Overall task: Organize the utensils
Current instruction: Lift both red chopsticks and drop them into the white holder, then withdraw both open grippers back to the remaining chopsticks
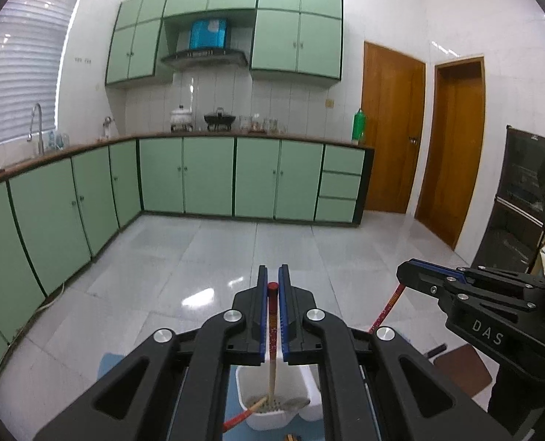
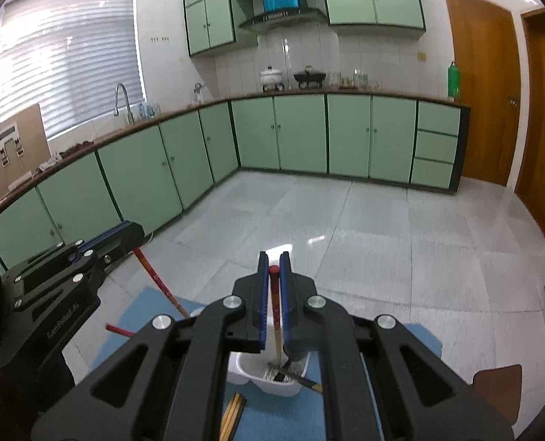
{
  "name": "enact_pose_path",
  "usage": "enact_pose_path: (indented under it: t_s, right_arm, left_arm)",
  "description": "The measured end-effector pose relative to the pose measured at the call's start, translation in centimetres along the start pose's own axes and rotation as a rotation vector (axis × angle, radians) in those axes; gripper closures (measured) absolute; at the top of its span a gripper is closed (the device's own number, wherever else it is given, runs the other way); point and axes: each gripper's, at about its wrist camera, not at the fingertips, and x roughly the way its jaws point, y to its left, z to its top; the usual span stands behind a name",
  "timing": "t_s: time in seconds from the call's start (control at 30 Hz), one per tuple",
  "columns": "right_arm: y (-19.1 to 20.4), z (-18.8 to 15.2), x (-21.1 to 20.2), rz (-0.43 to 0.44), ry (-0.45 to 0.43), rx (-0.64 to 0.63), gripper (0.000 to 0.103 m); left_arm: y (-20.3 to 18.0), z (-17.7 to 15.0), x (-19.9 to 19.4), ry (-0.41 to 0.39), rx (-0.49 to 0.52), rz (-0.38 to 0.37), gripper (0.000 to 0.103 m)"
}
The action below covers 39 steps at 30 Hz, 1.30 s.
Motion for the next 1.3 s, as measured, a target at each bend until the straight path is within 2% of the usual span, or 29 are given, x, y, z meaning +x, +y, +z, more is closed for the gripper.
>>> enact_pose_path:
  t_s: [0.07, 0.1, 0.23, 0.3, 0.33, 0.5, 0.6, 0.73, 0.87, 1.1, 1.3]
  right_arm:
    - [-0.1, -0.5, 0.5, -0.002, 0.021, 0.007, 0.093]
    - [-0.1, -0.7, 0.5, -0.006, 0.024, 0.011, 0.086]
    - [-0.4, -1.2, -0.8, -0.036, -0.004, 0.03, 0.067]
    - [-0.9, -1.6, -2.0, -0.056, -0.023, 0.04, 0.055]
    - [-1.0, -1.9, -2.9, -0.068, -0.036, 0.042, 0.053]
    - [-1.9, -3.9, -6.4, -0.111, -0.091, 0.034, 0.025]
    - [-1.8, -6.6, -9.0, -0.136, -0.117, 0.026, 0.014]
    - [-1.6, -11.0, -11.1, -0.151, -0.12, 0.031, 0.007]
    - [-1.2, -16.1, -11.9, -0.164, -0.081, 0.052, 0.005]
    - [0.4, -23.8, -10.8, -0.188, 0.05, 0.068, 0.005]
    - [2.2, -27.9, -9.3, -0.162, 0.159, 0.084, 0.005]
  left_arm:
    - [0.1, -0.5, 0.0, 0.012, 0.001, 0.002, 0.087]
    - [0.2, -0.6, -0.1, 0.013, -0.002, 0.001, 0.08]
    - [0.6, -0.8, -1.7, -0.006, -0.017, -0.009, 0.068]
    - [0.7, -0.9, -2.9, -0.017, -0.016, 0.001, 0.058]
    - [0.8, -1.0, -3.7, -0.023, -0.018, 0.002, 0.056]
    - [0.7, -2.8, -7.7, -0.053, -0.031, 0.034, 0.036]
    - [0.5, -5.3, -10.1, -0.062, -0.029, 0.049, 0.032]
    - [0.0, -9.6, -12.3, -0.043, -0.022, 0.086, 0.024]
    - [-0.3, -14.4, -13.5, 0.015, -0.007, 0.12, 0.021]
    - [-0.2, -21.3, -13.6, 0.143, -0.004, 0.137, 0.019]
    - [0.6, -25.7, -12.8, 0.241, -0.018, 0.171, 0.019]
